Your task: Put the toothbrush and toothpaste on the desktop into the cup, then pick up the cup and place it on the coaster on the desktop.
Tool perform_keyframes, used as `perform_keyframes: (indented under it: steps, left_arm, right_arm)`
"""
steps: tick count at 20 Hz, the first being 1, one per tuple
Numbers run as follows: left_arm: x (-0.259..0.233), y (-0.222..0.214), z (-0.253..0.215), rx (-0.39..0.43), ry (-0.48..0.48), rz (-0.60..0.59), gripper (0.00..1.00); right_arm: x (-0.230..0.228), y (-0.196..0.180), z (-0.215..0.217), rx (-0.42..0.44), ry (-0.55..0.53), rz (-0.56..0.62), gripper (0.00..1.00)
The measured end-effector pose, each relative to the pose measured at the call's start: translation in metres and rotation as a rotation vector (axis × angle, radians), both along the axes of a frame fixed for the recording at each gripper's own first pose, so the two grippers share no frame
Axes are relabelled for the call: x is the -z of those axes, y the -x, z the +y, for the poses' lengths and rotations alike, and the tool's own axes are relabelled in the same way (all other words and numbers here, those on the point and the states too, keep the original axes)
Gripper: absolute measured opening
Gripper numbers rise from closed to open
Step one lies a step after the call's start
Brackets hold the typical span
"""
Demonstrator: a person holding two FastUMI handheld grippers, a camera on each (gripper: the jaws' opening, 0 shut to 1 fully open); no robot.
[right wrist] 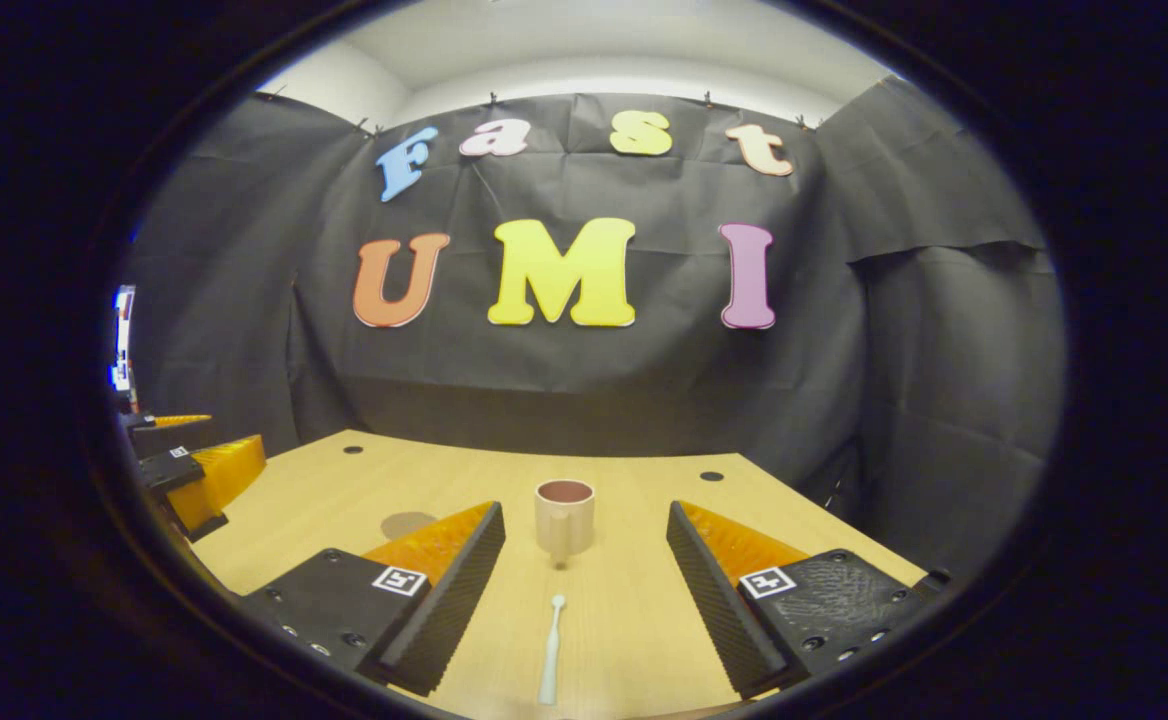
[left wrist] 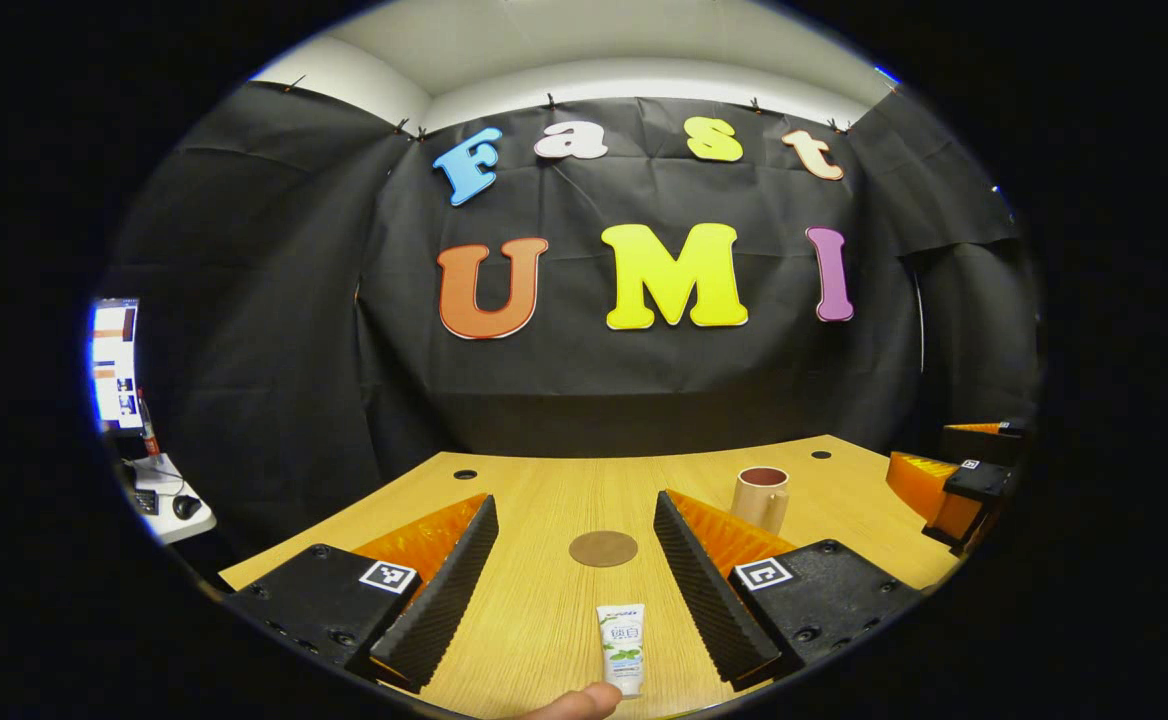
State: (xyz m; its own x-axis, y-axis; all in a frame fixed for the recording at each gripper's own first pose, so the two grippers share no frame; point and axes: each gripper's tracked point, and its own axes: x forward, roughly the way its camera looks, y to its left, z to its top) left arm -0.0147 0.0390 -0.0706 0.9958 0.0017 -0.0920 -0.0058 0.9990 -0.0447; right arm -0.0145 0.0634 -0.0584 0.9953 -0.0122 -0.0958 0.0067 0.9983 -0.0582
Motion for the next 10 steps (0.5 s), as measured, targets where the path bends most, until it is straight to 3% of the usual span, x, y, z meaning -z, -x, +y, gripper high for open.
perform_keyframes:
  steps: [10]
  left_arm:
    - [0.007,0.003,0.003,-0.026,0.007,0.002,0.99]
  right_arm:
    - [-0.006,0.011,0.005,-0.032,-0.022,-0.012,0.97]
